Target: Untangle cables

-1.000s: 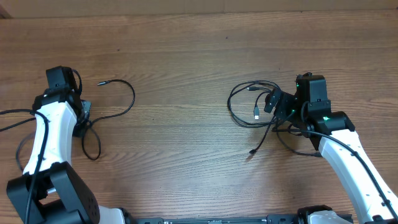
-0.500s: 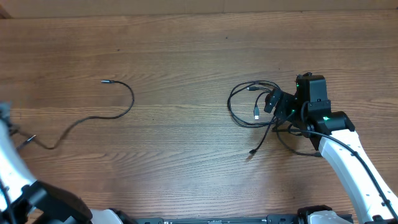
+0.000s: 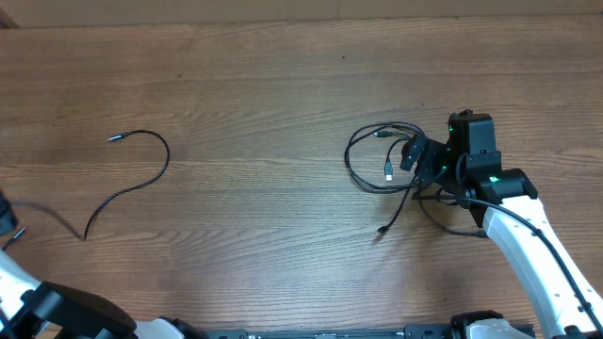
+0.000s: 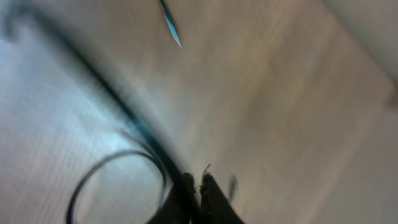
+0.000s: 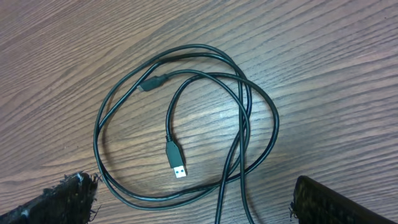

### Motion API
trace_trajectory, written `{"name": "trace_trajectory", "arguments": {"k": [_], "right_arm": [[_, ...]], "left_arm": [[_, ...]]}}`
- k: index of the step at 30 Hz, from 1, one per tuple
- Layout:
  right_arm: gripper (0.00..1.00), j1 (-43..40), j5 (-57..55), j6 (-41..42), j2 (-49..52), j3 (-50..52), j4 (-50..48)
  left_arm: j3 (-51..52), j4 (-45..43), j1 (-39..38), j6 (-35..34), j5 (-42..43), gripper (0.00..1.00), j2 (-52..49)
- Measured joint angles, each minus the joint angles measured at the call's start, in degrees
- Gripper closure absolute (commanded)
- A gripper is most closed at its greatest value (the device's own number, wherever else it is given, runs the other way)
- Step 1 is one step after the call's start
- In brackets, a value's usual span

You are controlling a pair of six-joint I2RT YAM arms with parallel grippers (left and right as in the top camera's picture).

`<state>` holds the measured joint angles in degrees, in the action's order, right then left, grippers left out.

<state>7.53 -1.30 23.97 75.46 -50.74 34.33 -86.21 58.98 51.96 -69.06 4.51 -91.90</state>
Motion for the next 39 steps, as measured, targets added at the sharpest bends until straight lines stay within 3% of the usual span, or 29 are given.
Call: {"name": "trace_trajectory", "arguments": {"k": [5, 8, 12, 19, 26, 31, 36, 37, 38, 39], "right_arm": [[0.00, 0.0, 0.0, 0.0, 0.0, 0.0, 0.0], [0.00, 0.0, 0.0, 0.0, 0.0, 0.0, 0.0], [0.00, 0.0, 0.0, 0.0, 0.0, 0.0, 0.0], [0.00, 0.0, 0.0, 0.0, 0.0, 0.0, 0.0], [0.00, 0.0, 0.0, 0.0, 0.0, 0.0, 0.0], [0.00, 0.0, 0.0, 0.0, 0.0, 0.0, 0.0], [0.00, 0.0, 0.0, 0.0, 0.0, 0.0, 0.0], [0.00, 0.0, 0.0, 0.0, 0.0, 0.0, 0.0], [0.00, 0.0, 0.0, 0.0, 0.0, 0.0, 0.0], [0.00, 0.0, 0.0, 0.0, 0.0, 0.0, 0.0]], "left_arm": [[0.0, -5.6, -9.1, -0.5, 2.8, 0.95, -0.9], [0.0, -7.1, -15.6, -0.4, 1.1, 0.90, -2.6], [0.0, -7.5, -23.8, 0.2, -5.8, 0.82, -6.9], [0.0, -3.0, -31.4, 1.7, -18.8, 0.88, -17.1], [0.0, 2.6, -27.6, -0.5, -23.0, 0.92, -24.5], [0.0, 4.4, -19.8, -1.6, -23.8, 0.79, -24.7], [0.0, 7.0, -9.7, -1.3, -20.3, 0.80, -24.7], [0.0, 6.9, -8.0, -0.8, -17.9, 0.84, -24.7], [0.0, 6.2, -6.6, 0.3, -15.3, 0.95, -24.7], [0.0, 4.9, -5.5, 2.1, -11.8, 0.95, -24.7]]}}
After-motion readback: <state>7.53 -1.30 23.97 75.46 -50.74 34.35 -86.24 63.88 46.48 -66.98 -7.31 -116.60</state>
